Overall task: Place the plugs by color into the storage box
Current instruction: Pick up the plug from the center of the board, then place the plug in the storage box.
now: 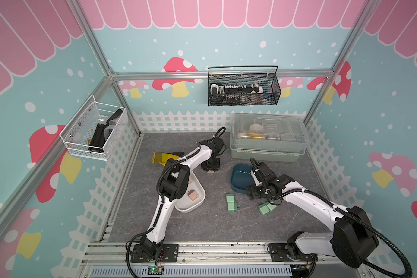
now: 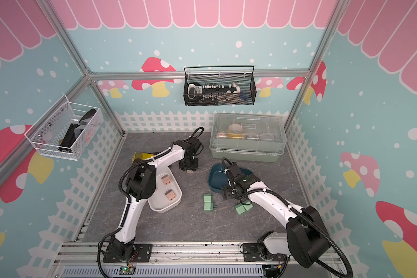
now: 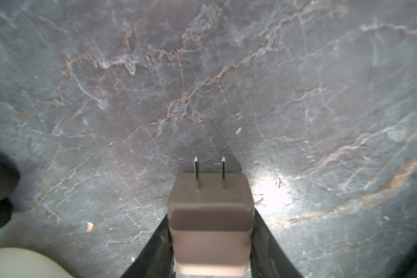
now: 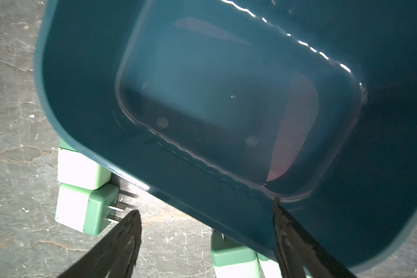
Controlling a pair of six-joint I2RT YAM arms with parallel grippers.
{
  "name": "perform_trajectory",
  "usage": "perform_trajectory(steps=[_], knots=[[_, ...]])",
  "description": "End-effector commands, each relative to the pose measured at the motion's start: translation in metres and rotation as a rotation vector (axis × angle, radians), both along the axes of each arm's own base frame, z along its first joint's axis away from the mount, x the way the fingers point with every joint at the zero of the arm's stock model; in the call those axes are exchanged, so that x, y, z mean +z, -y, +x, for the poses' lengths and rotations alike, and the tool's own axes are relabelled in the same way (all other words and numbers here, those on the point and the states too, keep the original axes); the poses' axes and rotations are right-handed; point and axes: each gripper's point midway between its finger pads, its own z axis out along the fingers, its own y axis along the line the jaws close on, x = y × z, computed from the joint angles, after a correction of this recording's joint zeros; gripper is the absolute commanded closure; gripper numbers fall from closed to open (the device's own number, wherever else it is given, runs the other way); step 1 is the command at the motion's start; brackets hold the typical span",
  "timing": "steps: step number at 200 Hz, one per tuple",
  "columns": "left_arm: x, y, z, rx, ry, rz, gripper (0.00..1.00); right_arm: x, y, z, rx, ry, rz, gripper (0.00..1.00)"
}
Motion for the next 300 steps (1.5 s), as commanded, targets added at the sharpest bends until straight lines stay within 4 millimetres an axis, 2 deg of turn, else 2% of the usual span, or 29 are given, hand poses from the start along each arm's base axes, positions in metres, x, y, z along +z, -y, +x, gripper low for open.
perform_trajectory(steps=[1, 39, 59, 93, 123, 162, 205, 236, 268, 300], knots=[[-0.003, -0.004, 0.002, 0.004, 0.011, 0.009, 0.67, 0.002, 0.007, -0.004, -0.024, 0.004, -0.008, 0.16], [0.016, -0.001, 0.004, 0.008, 0.04, -0.022, 0.65, 0.001, 0.007, -0.005, -0.03, -0.001, -0.005, 0.16], [0.037, -0.005, 0.003, 0.025, 0.068, -0.036, 0.67, 0.003, 0.008, -0.005, -0.034, 0.006, -0.002, 0.17], [0.08, -0.025, -0.006, 0.092, 0.108, -0.073, 0.67, 0.003, 0.003, -0.001, -0.03, 0.011, 0.014, 0.16], [0.108, -0.05, -0.023, 0.15, 0.125, -0.079, 0.67, 0.003, -0.004, 0.004, -0.02, 0.012, 0.039, 0.16], [0.123, -0.084, -0.064, 0.232, 0.128, -0.064, 0.68, -0.001, -0.015, 0.008, -0.009, 0.002, 0.076, 0.16], [0.103, -0.112, -0.12, 0.342, 0.09, -0.057, 0.7, -0.006, -0.02, 0.009, -0.006, -0.01, 0.097, 0.17], [0.085, -0.129, -0.149, 0.426, 0.079, -0.05, 0.7, -0.008, -0.021, 0.007, -0.006, -0.014, 0.109, 0.17], [0.057, -0.142, -0.167, 0.489, 0.052, -0.016, 0.7, -0.01, -0.02, 0.005, 0.004, -0.019, 0.105, 0.17], [0.025, -0.141, -0.17, 0.548, 0.024, -0.017, 0.7, -0.01, -0.018, 0.003, 0.018, -0.02, 0.091, 0.17]])
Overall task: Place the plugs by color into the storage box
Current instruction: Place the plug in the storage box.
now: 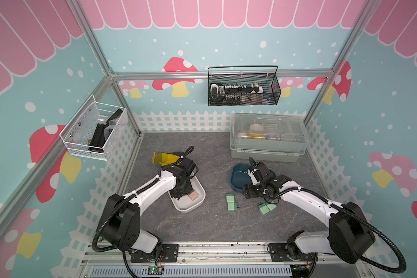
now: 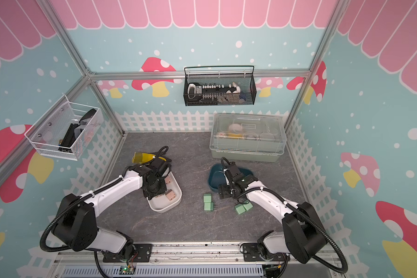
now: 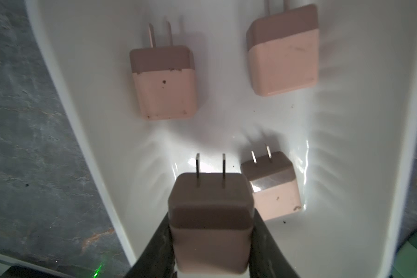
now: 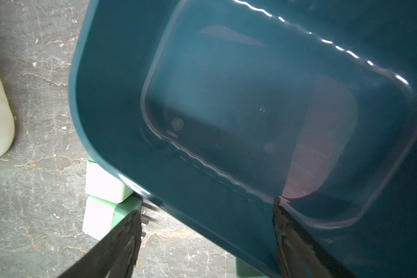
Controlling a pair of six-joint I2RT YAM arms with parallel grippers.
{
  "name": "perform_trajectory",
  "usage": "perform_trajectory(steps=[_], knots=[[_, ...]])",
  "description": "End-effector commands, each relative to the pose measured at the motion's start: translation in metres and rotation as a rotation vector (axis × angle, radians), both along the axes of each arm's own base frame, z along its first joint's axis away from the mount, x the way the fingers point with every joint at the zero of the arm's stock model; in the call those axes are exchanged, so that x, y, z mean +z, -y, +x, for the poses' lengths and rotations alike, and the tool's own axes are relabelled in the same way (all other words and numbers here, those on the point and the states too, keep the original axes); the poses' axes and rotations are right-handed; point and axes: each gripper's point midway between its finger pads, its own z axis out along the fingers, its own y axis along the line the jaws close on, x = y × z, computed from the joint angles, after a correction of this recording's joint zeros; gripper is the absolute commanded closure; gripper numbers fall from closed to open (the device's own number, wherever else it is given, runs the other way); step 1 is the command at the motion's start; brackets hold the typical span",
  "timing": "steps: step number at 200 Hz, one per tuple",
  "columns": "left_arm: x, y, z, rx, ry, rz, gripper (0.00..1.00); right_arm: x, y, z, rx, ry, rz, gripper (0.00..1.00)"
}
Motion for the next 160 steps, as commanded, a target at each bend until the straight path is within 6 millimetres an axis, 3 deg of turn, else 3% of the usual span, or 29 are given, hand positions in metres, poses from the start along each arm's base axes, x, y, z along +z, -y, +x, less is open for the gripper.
perform_trajectory(steps=[1, 61, 91, 136, 160], knots=[[-0.016, 0.0, 0.012, 0.099, 0.042, -0.007, 0.7, -0.003, 0.004, -0.005, 0.014, -0.012, -0.012, 0.17], [-0.06, 0.002, 0.024, 0.159, 0.017, 0.007, 0.69, -0.004, 0.007, -0.006, 0.032, -0.008, -0.033, 0.17], [-0.075, 0.0, 0.017, 0.158, -0.03, 0.033, 0.66, -0.001, 0.011, -0.008, 0.028, -0.001, -0.042, 0.17], [-0.075, -0.008, 0.001, 0.154, -0.056, 0.059, 0.53, 0.004, 0.011, -0.007, 0.019, 0.008, -0.035, 0.17], [-0.063, -0.011, -0.004, 0.143, -0.057, 0.076, 0.45, 0.031, 0.007, 0.001, 0.014, 0.086, -0.002, 0.18]])
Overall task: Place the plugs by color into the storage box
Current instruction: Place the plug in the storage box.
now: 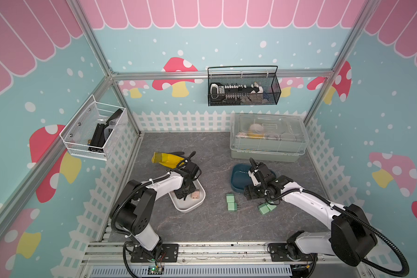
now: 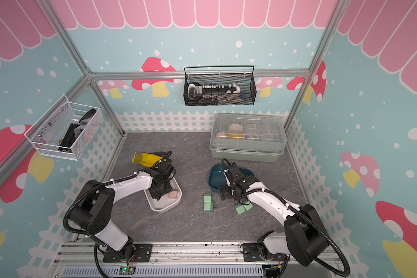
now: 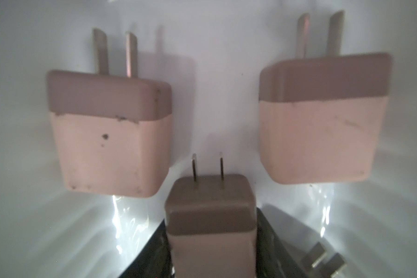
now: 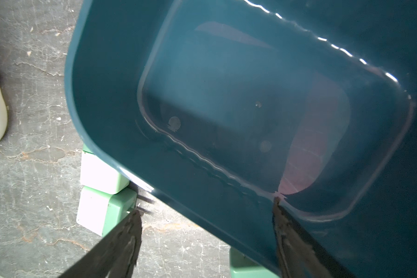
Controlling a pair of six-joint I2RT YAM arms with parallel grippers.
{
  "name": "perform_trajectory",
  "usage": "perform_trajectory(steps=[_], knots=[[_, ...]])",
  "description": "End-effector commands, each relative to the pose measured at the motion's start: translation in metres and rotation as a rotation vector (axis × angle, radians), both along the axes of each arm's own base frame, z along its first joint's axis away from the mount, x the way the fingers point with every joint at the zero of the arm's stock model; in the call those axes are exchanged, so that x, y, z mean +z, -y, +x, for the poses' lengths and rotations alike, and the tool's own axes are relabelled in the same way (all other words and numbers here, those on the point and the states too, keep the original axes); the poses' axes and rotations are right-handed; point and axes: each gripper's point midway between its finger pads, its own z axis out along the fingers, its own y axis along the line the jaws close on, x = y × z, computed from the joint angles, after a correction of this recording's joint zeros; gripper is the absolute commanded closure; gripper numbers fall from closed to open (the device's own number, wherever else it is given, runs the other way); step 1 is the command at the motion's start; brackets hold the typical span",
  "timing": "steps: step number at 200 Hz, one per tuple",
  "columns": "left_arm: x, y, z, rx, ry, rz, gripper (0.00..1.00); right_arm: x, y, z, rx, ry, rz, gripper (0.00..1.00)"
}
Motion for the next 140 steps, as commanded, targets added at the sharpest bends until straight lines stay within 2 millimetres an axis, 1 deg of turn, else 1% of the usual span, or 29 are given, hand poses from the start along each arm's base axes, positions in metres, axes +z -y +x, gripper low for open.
perform_trajectory(steps=[1, 13, 21, 34, 51, 60, 79, 87, 94, 108, 121, 130, 140], knots=[[-0.012, -0.015, -0.034, 0.008, -0.121, 0.059, 0.45, 0.031, 0.001, 0.006, -0.005, 0.085, 0.024, 0.18], [-0.004, -0.014, -0.036, 0.003, -0.115, 0.058, 0.41, 0.046, 0.001, 0.01, -0.015, 0.14, 0.053, 0.18], [0.002, -0.014, -0.037, -0.001, -0.111, 0.061, 0.38, 0.053, 0.0, 0.011, -0.018, 0.155, 0.065, 0.18], [0.017, -0.013, -0.036, -0.014, -0.092, 0.069, 0.34, 0.056, -0.003, 0.009, -0.01, 0.138, 0.075, 0.18], [0.042, -0.008, -0.031, -0.038, -0.046, 0.07, 0.31, 0.056, -0.009, 0.003, 0.013, 0.103, 0.088, 0.18], [0.055, -0.005, -0.028, -0.051, -0.022, 0.062, 0.3, 0.058, -0.016, -0.002, 0.031, 0.103, 0.098, 0.18], [0.079, 0.007, -0.018, -0.083, 0.027, 0.014, 0.29, 0.066, -0.04, -0.013, 0.077, 0.114, 0.108, 0.19], [0.088, 0.013, -0.013, -0.105, 0.044, -0.005, 0.28, 0.066, -0.049, -0.018, 0.1, 0.103, 0.093, 0.18], [0.096, 0.018, -0.008, -0.121, 0.062, -0.014, 0.27, 0.064, -0.052, -0.019, 0.099, 0.089, 0.078, 0.18], [0.109, 0.03, 0.002, -0.165, 0.087, -0.026, 0.26, 0.06, -0.049, -0.014, 0.049, 0.087, 0.06, 0.18], [0.117, 0.041, 0.012, -0.204, 0.105, -0.028, 0.26, 0.065, -0.045, -0.003, -0.012, 0.115, 0.061, 0.16], [0.12, 0.047, 0.016, -0.225, 0.111, -0.028, 0.26, 0.069, -0.048, 0.007, -0.039, 0.118, 0.075, 0.16], [0.12, 0.052, 0.02, -0.237, 0.107, -0.033, 0.26, 0.068, -0.058, 0.02, -0.046, 0.093, 0.085, 0.16]])
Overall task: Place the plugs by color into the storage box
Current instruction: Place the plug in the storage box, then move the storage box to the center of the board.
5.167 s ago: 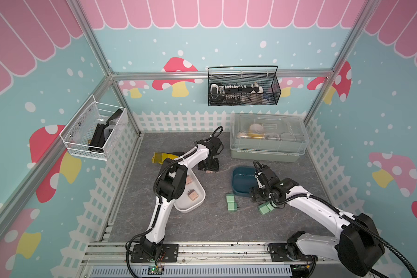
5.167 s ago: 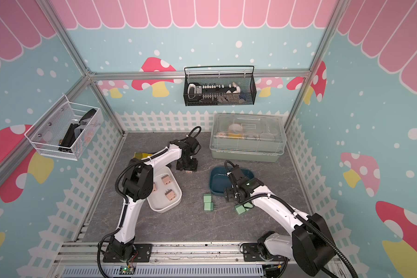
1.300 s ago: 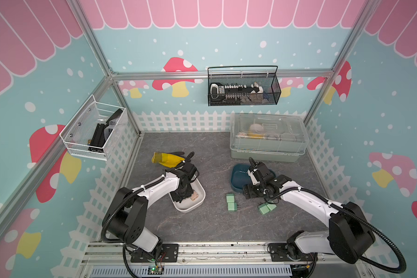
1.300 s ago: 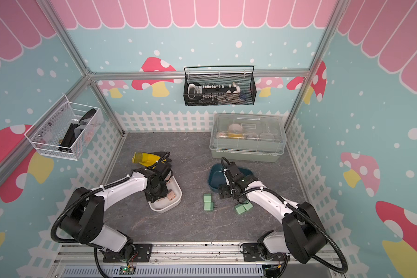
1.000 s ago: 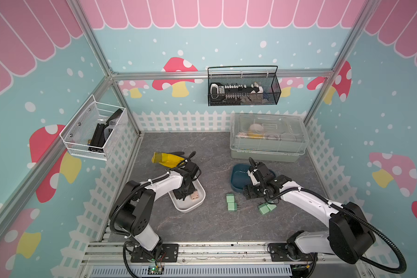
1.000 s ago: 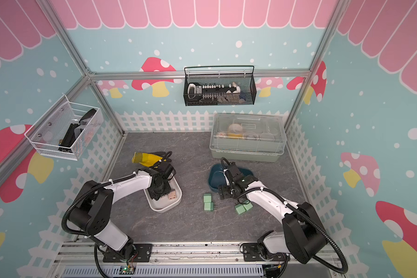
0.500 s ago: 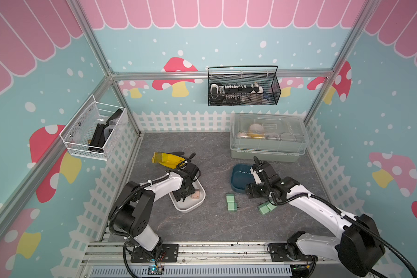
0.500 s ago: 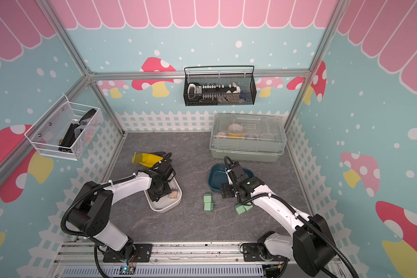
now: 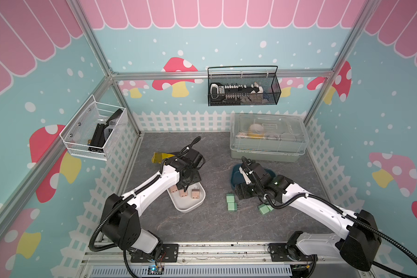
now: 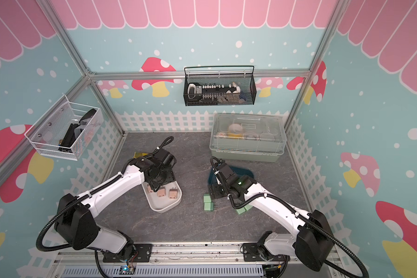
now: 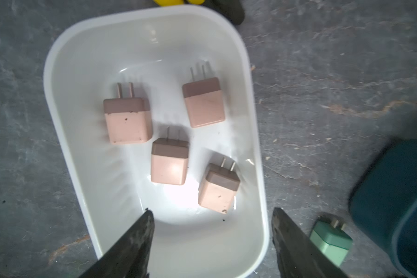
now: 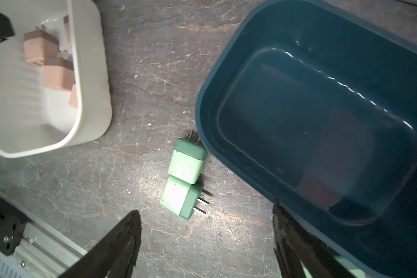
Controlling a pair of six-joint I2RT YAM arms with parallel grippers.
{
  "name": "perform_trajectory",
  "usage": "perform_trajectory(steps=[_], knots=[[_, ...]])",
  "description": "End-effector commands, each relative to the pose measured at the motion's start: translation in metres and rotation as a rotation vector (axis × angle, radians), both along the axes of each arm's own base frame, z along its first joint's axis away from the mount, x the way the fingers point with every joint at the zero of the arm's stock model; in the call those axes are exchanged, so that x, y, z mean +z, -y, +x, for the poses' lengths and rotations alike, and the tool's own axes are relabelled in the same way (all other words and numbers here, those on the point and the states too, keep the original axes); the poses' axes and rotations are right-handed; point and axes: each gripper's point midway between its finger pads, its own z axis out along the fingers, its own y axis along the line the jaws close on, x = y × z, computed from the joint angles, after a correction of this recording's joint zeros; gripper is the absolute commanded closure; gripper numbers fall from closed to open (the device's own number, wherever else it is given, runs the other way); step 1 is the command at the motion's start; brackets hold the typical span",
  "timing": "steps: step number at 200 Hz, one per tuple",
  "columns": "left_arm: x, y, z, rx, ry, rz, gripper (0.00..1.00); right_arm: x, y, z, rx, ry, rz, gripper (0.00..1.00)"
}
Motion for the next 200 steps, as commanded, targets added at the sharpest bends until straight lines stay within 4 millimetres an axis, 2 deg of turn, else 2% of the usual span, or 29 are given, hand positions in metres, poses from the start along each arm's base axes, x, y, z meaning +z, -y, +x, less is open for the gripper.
perform_trajectory(steps=[1, 24, 40, 66, 93, 107, 112, 115, 119, 142, 157, 169, 179, 200], knots=[[-0.001, 0.009, 0.002, -0.061, -0.029, 0.027, 0.26, 0.007, -0.006, 0.029, -0.099, -0.008, 0.009, 0.16], [0.001, 0.019, 0.008, -0.099, -0.031, 0.008, 0.27, -0.007, -0.035, 0.054, -0.071, -0.075, -0.014, 0.19], [0.009, 0.022, 0.01, -0.12, -0.024, -0.004, 0.27, -0.017, -0.047, 0.068, -0.079, -0.091, -0.015, 0.22], [0.02, 0.016, 0.006, -0.115, -0.01, -0.01, 0.27, -0.035, -0.053, 0.078, -0.097, -0.136, -0.039, 0.23], [0.016, -0.001, -0.004, -0.083, -0.02, -0.007, 0.27, -0.049, -0.071, 0.084, -0.071, -0.17, -0.003, 0.27], [0.014, -0.012, -0.01, -0.054, -0.022, -0.008, 0.28, -0.055, -0.088, 0.088, -0.026, -0.189, 0.03, 0.34], [0.014, -0.016, -0.012, -0.044, -0.021, -0.011, 0.28, -0.051, -0.095, 0.089, -0.006, -0.187, 0.053, 0.37], [0.014, -0.018, -0.012, -0.037, -0.02, -0.012, 0.28, -0.061, -0.1, 0.089, 0.009, -0.206, 0.049, 0.38], [0.014, -0.022, -0.014, -0.029, -0.021, -0.015, 0.28, -0.062, -0.108, 0.09, 0.033, -0.207, 0.07, 0.4], [0.017, -0.038, -0.017, 0.005, -0.006, -0.021, 0.29, -0.052, -0.15, 0.093, 0.177, -0.195, 0.148, 0.46], [0.019, -0.043, -0.019, 0.008, -0.003, -0.023, 0.29, -0.045, -0.166, 0.092, 0.236, -0.196, 0.162, 0.47], [0.019, -0.043, -0.019, 0.005, -0.005, -0.02, 0.29, -0.038, -0.167, 0.093, 0.249, -0.183, 0.155, 0.45], [0.019, -0.043, -0.019, 0.004, -0.009, -0.022, 0.29, -0.029, -0.161, 0.094, 0.243, -0.16, 0.134, 0.38], [0.018, -0.039, -0.016, -0.002, -0.013, -0.025, 0.28, 0.001, -0.126, 0.095, 0.169, -0.116, 0.08, 0.29]])
